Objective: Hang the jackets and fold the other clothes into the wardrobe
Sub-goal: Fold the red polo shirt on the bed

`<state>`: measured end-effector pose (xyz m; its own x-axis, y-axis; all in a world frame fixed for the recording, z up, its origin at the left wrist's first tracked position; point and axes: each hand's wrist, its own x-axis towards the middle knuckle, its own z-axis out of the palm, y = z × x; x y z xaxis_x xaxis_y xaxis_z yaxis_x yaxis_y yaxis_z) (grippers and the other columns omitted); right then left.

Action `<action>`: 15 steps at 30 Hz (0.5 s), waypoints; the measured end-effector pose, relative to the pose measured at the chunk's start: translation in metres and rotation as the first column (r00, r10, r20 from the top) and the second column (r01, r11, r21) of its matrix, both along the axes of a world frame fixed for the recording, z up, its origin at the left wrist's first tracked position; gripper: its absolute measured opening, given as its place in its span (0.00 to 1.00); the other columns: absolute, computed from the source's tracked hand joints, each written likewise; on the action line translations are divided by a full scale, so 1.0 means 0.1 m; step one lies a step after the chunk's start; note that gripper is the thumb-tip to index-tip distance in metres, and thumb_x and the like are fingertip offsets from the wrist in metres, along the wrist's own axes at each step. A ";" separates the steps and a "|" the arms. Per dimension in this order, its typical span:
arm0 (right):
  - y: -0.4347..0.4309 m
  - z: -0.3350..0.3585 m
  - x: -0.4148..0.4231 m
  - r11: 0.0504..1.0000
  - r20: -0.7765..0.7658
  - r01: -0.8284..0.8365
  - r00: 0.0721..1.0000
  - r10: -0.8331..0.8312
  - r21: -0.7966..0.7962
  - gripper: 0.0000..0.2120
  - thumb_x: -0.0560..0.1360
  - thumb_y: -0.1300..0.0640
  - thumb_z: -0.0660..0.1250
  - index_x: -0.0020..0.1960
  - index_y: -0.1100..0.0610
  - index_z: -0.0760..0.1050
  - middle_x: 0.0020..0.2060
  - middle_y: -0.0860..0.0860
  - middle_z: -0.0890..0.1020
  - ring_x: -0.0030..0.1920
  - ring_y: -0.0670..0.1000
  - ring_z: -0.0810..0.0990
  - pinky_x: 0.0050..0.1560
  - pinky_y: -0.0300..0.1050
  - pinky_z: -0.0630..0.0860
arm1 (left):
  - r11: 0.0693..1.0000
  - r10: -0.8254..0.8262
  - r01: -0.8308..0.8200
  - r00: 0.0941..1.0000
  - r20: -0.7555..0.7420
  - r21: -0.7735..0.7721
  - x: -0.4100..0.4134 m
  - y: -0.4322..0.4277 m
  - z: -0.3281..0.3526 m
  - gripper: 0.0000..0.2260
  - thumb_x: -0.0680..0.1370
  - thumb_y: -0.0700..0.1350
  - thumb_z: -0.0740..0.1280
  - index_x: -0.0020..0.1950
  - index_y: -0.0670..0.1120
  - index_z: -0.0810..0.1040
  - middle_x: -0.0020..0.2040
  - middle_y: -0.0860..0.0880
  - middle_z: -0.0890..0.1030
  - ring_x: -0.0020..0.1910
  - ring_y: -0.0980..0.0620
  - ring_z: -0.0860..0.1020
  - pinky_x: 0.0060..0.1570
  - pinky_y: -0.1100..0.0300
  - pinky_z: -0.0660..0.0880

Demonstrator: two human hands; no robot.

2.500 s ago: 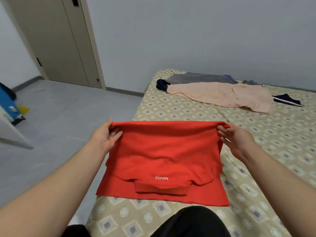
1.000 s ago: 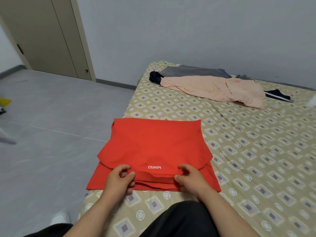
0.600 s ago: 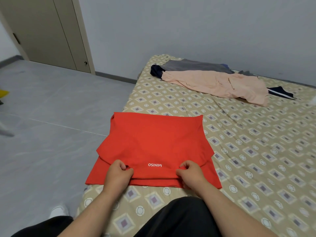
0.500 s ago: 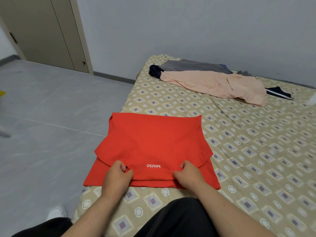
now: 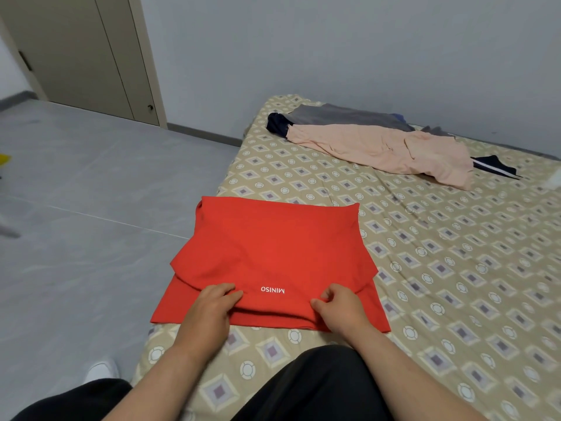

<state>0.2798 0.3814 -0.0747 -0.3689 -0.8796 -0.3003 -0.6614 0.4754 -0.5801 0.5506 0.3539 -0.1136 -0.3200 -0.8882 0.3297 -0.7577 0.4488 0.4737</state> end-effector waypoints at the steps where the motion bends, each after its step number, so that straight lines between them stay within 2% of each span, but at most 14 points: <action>1: 0.00 0.00 0.01 1.000 0.022 0.002 1.000 -0.002 0.005 0.12 0.72 0.51 0.73 0.37 0.52 0.71 0.32 0.46 0.78 0.34 0.46 0.74 0.33 0.39 0.66 | 1.000 0.003 -0.003 1.000 -0.019 -0.009 0.03 -0.03 0.04 0.22 0.64 0.23 0.73 0.52 0.41 0.86 0.51 0.45 0.83 0.47 0.41 0.80 0.50 0.54 0.75; 4: 0.02 0.01 0.03 1.000 0.056 0.003 0.998 -0.004 0.022 0.13 0.72 0.52 0.74 0.36 0.52 0.71 0.31 0.46 0.77 0.33 0.46 0.74 0.33 0.40 0.67 | 0.998 -0.040 0.041 0.999 0.018 -0.039 0.11 -0.04 0.15 0.18 0.66 0.26 0.70 0.50 0.42 0.86 0.49 0.46 0.83 0.46 0.42 0.80 0.50 0.55 0.74; 7: 0.04 0.02 0.02 0.996 0.015 -0.041 0.999 0.040 0.082 0.12 0.72 0.53 0.72 0.37 0.53 0.70 0.33 0.47 0.78 0.35 0.47 0.75 0.35 0.41 0.70 | 0.994 -0.085 0.071 0.983 0.162 0.088 0.09 0.04 0.18 0.11 0.72 0.39 0.71 0.53 0.46 0.86 0.53 0.49 0.83 0.52 0.44 0.79 0.53 0.52 0.75; 9: 0.02 0.05 0.03 0.994 -0.085 -0.083 0.992 0.089 0.072 0.10 0.73 0.51 0.70 0.38 0.52 0.71 0.35 0.47 0.79 0.37 0.48 0.76 0.38 0.44 0.72 | 0.986 -0.062 0.036 0.986 0.157 0.161 0.07 0.09 0.20 0.14 0.76 0.52 0.68 0.56 0.48 0.85 0.56 0.52 0.81 0.56 0.47 0.77 0.57 0.52 0.72; 10: 0.01 0.08 0.05 0.994 -0.133 -0.102 0.985 0.106 0.039 0.09 0.73 0.50 0.69 0.39 0.52 0.71 0.36 0.46 0.79 0.38 0.48 0.77 0.40 0.44 0.73 | 0.988 -0.047 0.027 0.990 0.130 0.153 0.06 0.10 0.21 0.17 0.76 0.56 0.63 0.55 0.48 0.85 0.56 0.51 0.81 0.56 0.47 0.77 0.58 0.51 0.72; 12: -0.02 0.12 0.07 0.986 -0.185 -0.164 0.970 0.159 -0.014 0.10 0.72 0.45 0.70 0.42 0.50 0.72 0.39 0.44 0.78 0.41 0.48 0.77 0.42 0.45 0.73 | 0.997 -0.015 0.007 0.995 0.101 0.079 0.04 0.04 0.23 0.20 0.78 0.55 0.59 0.59 0.47 0.83 0.63 0.48 0.80 0.62 0.44 0.77 0.61 0.48 0.72; 13: -0.02 0.12 0.08 0.979 -0.193 -0.204 0.960 0.201 0.001 0.12 0.71 0.43 0.71 0.44 0.49 0.73 0.42 0.45 0.77 0.43 0.48 0.76 0.42 0.44 0.71 | 0.997 -0.007 -0.003 0.993 0.117 0.081 0.04 0.00 0.23 0.20 0.79 0.54 0.59 0.65 0.48 0.80 0.69 0.47 0.75 0.69 0.43 0.72 0.66 0.48 0.69; 15: -0.02 0.10 0.09 0.969 -0.174 -0.236 0.953 0.246 0.075 0.14 0.70 0.43 0.73 0.46 0.50 0.73 0.45 0.47 0.76 0.43 0.48 0.76 0.42 0.44 0.69 | 0.978 -0.027 -0.013 0.982 0.189 0.208 0.04 -0.05 0.16 0.24 0.82 0.55 0.56 0.77 0.50 0.65 0.79 0.50 0.60 0.78 0.48 0.56 0.75 0.52 0.53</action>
<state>0.2885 0.3794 -0.0644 -0.2000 -0.9337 -0.2971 -0.8516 0.3156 -0.4186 0.5548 0.3489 -0.0980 -0.3650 -0.9283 0.0710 -0.8399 0.3612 0.4052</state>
